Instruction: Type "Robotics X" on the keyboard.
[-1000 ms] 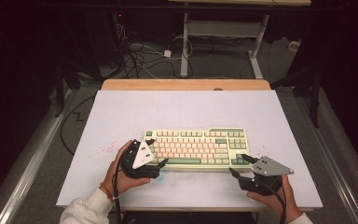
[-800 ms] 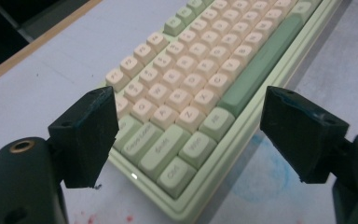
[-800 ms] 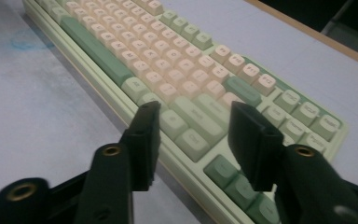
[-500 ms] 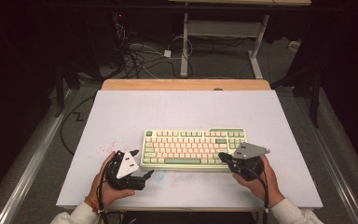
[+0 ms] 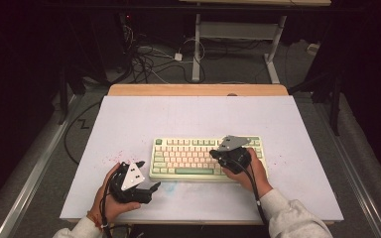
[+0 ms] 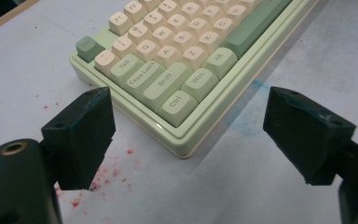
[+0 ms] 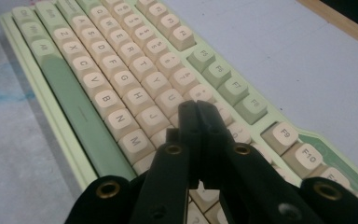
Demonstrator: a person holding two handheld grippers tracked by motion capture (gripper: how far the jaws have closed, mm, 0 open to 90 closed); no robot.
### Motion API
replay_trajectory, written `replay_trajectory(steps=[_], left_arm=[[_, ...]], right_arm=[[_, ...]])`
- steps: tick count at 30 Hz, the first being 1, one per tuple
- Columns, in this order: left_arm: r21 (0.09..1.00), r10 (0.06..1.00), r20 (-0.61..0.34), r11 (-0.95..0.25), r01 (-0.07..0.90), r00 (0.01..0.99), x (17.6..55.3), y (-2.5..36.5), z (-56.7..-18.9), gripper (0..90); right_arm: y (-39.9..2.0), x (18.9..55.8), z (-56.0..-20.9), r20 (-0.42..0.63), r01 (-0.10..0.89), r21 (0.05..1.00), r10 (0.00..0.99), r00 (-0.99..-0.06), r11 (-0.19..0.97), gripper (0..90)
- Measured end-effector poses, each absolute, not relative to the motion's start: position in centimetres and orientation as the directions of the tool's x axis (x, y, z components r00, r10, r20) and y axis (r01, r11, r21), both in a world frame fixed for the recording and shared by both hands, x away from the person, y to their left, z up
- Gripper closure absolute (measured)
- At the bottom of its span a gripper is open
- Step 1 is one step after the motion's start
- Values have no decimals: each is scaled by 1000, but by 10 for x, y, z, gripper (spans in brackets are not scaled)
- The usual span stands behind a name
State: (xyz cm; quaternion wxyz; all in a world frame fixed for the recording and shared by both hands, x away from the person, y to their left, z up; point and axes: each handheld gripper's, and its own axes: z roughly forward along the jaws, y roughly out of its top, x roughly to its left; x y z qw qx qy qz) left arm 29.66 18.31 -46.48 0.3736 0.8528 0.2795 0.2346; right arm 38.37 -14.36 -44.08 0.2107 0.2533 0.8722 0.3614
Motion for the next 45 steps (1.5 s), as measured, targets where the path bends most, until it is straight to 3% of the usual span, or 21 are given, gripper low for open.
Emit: replay_trajectory(steps=[9,21,24,29,33,45], left_arm=[[762,642,199,-576,294,740,297,182,-466,156],[761,640,189,-575,301,745,298,182,-465,157],[761,644,185,-572,306,742,298,182,-465,157],[761,641,187,-574,303,744,298,181,-465,160],[761,644,184,-572,307,742,298,180,-466,170],[762,653,185,-567,313,734,299,179,-464,204]], right_arm=[[-137,393,-452,-208,333,674,602,-771,659,900],[-153,379,-433,-178,288,759,612,-771,584,863],[-161,371,-422,-178,258,792,614,-769,553,776],[-174,351,-407,-214,168,848,613,-761,503,490],[-189,334,-399,-224,128,884,646,-730,450,349],[-223,303,-402,-269,97,897,706,-655,432,269]])
